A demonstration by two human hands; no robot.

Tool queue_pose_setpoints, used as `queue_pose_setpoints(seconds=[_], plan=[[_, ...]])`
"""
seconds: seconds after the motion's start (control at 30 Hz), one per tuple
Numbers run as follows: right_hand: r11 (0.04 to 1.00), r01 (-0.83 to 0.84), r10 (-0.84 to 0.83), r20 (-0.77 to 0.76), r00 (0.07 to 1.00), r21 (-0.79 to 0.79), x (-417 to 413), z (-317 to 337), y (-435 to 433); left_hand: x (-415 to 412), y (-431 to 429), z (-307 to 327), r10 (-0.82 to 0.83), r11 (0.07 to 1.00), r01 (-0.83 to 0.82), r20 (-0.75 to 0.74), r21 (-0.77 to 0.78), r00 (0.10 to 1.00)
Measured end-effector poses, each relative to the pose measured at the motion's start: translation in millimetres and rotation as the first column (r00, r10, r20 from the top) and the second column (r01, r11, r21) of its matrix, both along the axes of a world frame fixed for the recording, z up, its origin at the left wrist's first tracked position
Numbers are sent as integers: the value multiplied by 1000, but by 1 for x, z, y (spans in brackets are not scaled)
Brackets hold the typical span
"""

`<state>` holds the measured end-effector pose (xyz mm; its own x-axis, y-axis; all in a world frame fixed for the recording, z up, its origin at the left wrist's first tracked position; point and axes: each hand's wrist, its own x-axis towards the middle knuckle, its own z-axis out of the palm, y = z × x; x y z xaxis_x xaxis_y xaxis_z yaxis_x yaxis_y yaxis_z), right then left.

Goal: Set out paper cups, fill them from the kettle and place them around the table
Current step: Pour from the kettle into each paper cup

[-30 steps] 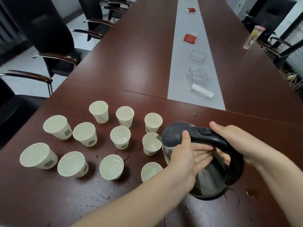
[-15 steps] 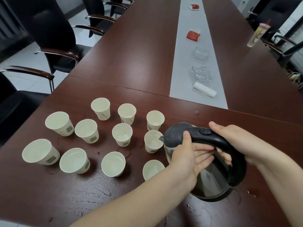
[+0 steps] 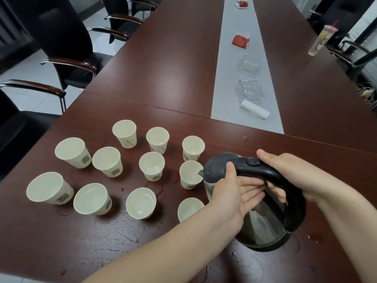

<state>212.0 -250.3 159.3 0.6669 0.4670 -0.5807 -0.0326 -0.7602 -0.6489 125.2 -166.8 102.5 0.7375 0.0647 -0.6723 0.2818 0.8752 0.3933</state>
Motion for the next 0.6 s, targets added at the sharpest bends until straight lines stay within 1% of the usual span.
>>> queue_pose_setpoints(seconds=[0.27, 0.6], plan=[[1000, 14, -14, -28, 1000, -6, 1, 0, 3, 1, 2, 0, -13, 1000, 13, -19, 0, 1000], [1000, -22, 21, -38, 999, -16, 3, -1, 5, 3, 4, -2, -13, 1000, 13, -17, -9, 1000]])
